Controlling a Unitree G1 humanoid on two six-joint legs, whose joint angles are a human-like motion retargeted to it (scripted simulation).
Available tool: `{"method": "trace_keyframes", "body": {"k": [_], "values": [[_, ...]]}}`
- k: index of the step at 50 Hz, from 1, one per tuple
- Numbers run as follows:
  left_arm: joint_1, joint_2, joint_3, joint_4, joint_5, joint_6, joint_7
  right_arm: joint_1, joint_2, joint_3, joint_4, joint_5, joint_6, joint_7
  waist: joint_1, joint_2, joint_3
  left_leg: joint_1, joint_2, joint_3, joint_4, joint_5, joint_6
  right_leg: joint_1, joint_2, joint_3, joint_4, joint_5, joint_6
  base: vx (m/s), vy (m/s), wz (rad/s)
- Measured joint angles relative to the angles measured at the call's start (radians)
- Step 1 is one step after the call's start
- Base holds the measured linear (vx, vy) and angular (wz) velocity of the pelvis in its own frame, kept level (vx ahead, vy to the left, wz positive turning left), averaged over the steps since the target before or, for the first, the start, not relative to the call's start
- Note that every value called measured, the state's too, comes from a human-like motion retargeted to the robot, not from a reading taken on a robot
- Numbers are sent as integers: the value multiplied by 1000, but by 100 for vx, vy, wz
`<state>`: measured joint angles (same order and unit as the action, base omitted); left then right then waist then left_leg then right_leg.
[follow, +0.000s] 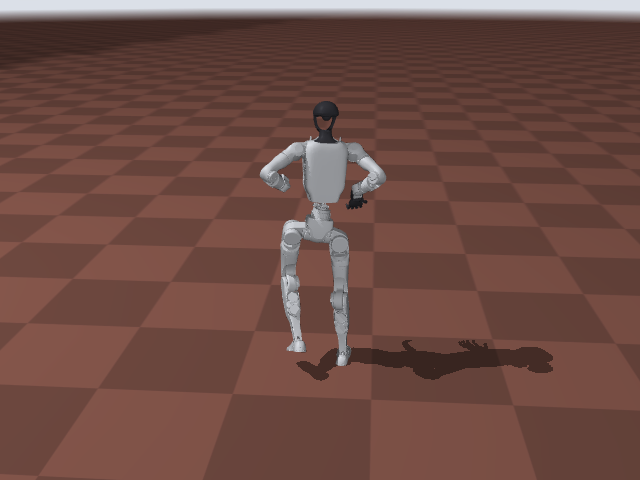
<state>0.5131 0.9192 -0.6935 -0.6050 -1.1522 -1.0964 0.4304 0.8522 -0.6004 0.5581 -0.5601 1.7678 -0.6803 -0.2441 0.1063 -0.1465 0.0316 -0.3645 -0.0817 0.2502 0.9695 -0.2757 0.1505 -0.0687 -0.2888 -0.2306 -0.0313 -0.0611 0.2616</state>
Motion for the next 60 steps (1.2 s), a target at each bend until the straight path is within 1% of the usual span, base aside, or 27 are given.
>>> {"method": "trace_keyframes", "body": {"k": [5,7,10,11,12,13,14,18,21,23,25,27,28,30,32,35,37,40,43,45,46,47,50,53,55,57,60], "values": [[32,-17,61,6,-67,-12,-85,-7,13,20,39,58,14,100,120,6,10,-14,-32,107,-445,15,-42,38,52,24,18,-59,-22,55,-11,-37],[40,-24,86,8,-89,-17,-112,-20,15,30,51,72,7,128,164,40,22,32,-12,187,-691,65,-89,74,109,32,23,-89,-38,59,-7,-52],[53,-30,108,11,-101,-23,-144,-26,19,41,58,75,-3,149,193,97,32,74,28,356,-945,116,-192,153,201,17,25,-135,-53,62,-5,-11],[54,-29,110,22,-89,1,-152,-28,18,42,60,76,4,145,193,108,33,82,29,411,-996,123,-225,177,222,9,24,-146,-53,63,-3,21],[47,-25,114,44,-46,69,-139,-34,17,42,65,68,29,125,191,117,34,87,30,459,-1035,126,-252,201,240,1,23,-156,-53,62,-2,32],[23,-14,121,90,63,227,-86,-46,14,38,73,40,87,74,188,122,36,89,30,491,-1051,122,-269,223,253,-8,22,-161,-53,63,-1,39],[12,-14,119,98,117,293,-48,-52,16,35,76,27,109,50,183,123,35,92,28,504,-1057,116,-279,240,263,-14,26,-165,-55,63,0,44],[0,-31,84,62,148,314,-7,-50,20,26,75,26,106,52,156,121,11,137,19,433,-1057,94,-263,287,288,-28,88,-136,-77,68,3,54],[6,-45,51,47,97,280,-70,-30,15,16,73,33,103,107,128,143,-4,219,38,353,-1057,58,-244,290,307,-32,232,-10,-114,72,8,75],[15,-57,29,42,35,250,-151,-15,7,12,74,28,119,166,116,170,-20,269,70,310,-1053,31,-237,226,316,-22,427,104,-129,68,10,74],[19,-63,13,48,-29,244,-224,-7,0,7,81,17,156,204,105,189,-41,290,100,266,-1034,5,-234,106,318,0,660,183,-121,60,10,81],[15,-60,9,57,-72,252,-249,-9,-3,0,89,19,172,199,91,200,-52,298,114,216,-1010,-18,-235,-20,308,19,854,195,-121,55,9,102],[13,-58,9,61,-88,246,-249,-12,-6,-2,90,25,153,188,82,205,-54,304,117,191,-998,-29,-237,-75,298,23,930,181,-131,52,9,117],[8,-55,12,67,-112,197,-233,-18,-18,-4,78,47,25,156,62,213,-51,318,118,138,-973,-53,-241,-173,265,26,1038,135,-162,50,8,132],[6,-49,18,70,-120,98,-226,-24,-53,-9,46,58,-259,138,36,218,-45,331,113,80,-949,-74,-243,-249,228,26,1071,92,-192,48,7,153],[-5,-19,33,91,-69,-14,-186,-64,-193,-54,17,-161,-620,90,-1,221,-36,357,98,-13,-919,-100,-239,-326,187,26,1012,47,-202,46,4,175],[-9,-8,49,106,-7,-57,-109,-78,-253,-114,74,-347,-757,50,-21,218,-25,378,84,-78,-906,-112,-237,-344,164,15,891,30,-192,45,0,185],[-9,-13,46,84,59,-93,-71,-75,-260,-129,74,-478,-748,-25,-50,203,-5,416,52,-178,-893,-126,-242,-319,133,-10,591,64,-163,47,-6,197],[-5,-15,39,65,66,-106,-68,-71,-258,-133,47,-593,-687,-142,-90,153,39,484,-12,-292,-886,-143,-247,-229,87,-2,198,179,-87,52,-14,218],[-11,-18,52,74,68,-93,-51,-99,-257,-149,11,-906,-589,-438,-112,121,95,561,-37,-366,-896,-154,-247,-165,65,25,7,211,-4,55,-28,187],[-5,-30,51,88,56,-66,-38,-110,-257,-147,-26,-1119,-515,-642,-102,123,105,582,-4,-377,-898,-164,-264,-171,105,53,-28,186,-2,55,-51,125],[3,-41,49,96,44,-46,-32,-118,-256,-142,-54,-1273,-464,-790,-94,126,112,599,26,-390,-899,-173,-278,-178,141,85,-53,158,0,56,-58,96],[27,-61,46,92,5,-35,-63,-122,-247,-117,-72,-1366,-470,-878,-85,141,104,635,81,-448,-894,-184,-285,-183,203,195,-56,91,0,60,-36,120],[41,-84,49,99,-61,-30,-104,-133,-245,-104,-74,-1392,-495,-913,-77,134,94,657,87,-515,-870,-175,-267,-133,211,243,-56,142,0,60,-28,123],[51,-101,53,105,-110,-27,-134,-139,-245,-93,-79,-1379,-517,-914,-64,125,85,658,80,-547,-833,-154,-257,-96,198,229,-56,164,0,58,-28,105],[60,-108,55,115,-136,-21,-171,-141,-246,-79,-86,-1354,-540,-899,-50,114,72,631,60,-555,-751,-110,-249,-59,169,195,-52,142,0,56,-21,107],[74,-105,48,123,-163,-16,-227,-137,-246,-69,-90,-1326,-557,-873,-47,86,34,490,9,-504,-499,-25,-225,-24,100,129,-34,81,0,51,-14,152]]}}
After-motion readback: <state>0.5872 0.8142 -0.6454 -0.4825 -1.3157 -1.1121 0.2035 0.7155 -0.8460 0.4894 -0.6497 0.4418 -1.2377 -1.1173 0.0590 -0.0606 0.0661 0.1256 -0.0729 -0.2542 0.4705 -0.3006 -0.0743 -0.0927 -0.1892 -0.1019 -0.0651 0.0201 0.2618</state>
